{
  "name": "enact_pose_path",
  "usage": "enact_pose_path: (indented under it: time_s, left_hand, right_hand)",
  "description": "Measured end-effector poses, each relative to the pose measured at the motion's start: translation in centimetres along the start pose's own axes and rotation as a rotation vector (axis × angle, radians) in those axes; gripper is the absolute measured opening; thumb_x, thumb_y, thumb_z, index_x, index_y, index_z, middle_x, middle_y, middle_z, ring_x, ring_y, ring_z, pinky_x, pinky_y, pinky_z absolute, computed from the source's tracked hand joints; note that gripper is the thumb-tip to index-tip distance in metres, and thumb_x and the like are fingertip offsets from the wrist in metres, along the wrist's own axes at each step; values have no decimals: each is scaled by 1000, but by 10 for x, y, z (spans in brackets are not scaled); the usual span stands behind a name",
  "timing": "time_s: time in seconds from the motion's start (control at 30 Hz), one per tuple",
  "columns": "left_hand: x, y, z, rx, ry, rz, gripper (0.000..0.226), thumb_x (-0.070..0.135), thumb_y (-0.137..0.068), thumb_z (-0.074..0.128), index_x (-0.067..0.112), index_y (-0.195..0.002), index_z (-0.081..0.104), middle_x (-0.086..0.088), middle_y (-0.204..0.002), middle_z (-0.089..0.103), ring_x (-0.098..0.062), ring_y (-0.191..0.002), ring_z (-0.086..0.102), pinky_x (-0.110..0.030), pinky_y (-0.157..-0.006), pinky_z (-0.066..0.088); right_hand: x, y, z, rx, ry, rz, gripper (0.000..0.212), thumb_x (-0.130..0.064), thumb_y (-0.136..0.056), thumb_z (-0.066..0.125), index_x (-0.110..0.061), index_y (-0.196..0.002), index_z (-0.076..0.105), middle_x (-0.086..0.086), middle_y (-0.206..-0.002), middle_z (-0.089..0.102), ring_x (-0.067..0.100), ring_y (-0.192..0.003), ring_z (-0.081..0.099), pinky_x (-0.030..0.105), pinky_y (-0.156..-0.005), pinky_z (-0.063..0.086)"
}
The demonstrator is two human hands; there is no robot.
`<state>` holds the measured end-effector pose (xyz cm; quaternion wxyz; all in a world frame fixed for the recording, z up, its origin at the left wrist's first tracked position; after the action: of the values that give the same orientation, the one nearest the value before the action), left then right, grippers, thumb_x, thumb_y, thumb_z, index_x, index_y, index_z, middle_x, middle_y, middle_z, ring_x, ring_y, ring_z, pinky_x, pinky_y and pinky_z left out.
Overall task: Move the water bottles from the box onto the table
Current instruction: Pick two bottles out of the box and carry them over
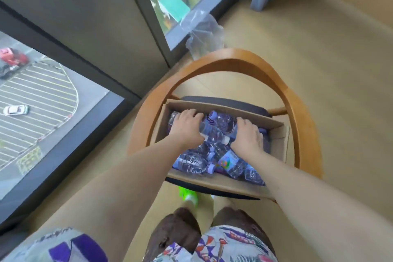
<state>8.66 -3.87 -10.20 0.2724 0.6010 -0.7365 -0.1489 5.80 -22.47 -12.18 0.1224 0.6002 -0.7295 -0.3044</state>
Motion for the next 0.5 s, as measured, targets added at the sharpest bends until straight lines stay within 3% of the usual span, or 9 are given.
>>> enact_pose_path:
  time_s: [0.13,0.27,0.4,0.5]
  left_hand:
    - [-5,-23,31,-64,-118,48,81,30,-77,73,18,-149,38,-7,-142,47,-29,-136,40,-49,-120,21]
    - [-12,-36,55,-99,-250,59,77,41,-70,73,20,-138,44,-9,-133,47,-32,-129,41,-56,-119,15]
    - [-4,-51,60,-90,-317,76,67,47,-65,70,22,-123,49,-11,-123,47,-36,-116,45,-63,-108,23]
    - [1,-54,61,-85,-376,134,66,46,-64,72,20,-120,49,-7,-119,48,-34,-111,46,-60,-98,31]
  right_hand:
    - [8,-19,25,9,-17,72,85,-28,-76,80,-20,-145,32,8,-136,48,34,-126,44,49,-104,39]
    - [7,-30,38,141,-17,91,85,-15,-67,84,-16,-138,38,10,-122,49,34,-114,47,46,-99,38]
    - [7,-33,43,251,20,105,81,-5,-65,80,-14,-136,42,11,-117,51,36,-108,48,48,-96,38]
    - [9,-34,41,291,69,91,76,-6,-66,79,-14,-134,44,10,-114,54,36,-102,50,49,-87,40]
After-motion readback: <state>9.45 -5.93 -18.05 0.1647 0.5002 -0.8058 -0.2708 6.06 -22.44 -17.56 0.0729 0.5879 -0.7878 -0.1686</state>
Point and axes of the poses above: each hand's wrist, its own y-axis away from the middle knuckle, its own z-axis out of the palm, x = y × z, the point moved 9 cm from there along -y, towards the middle knuckle
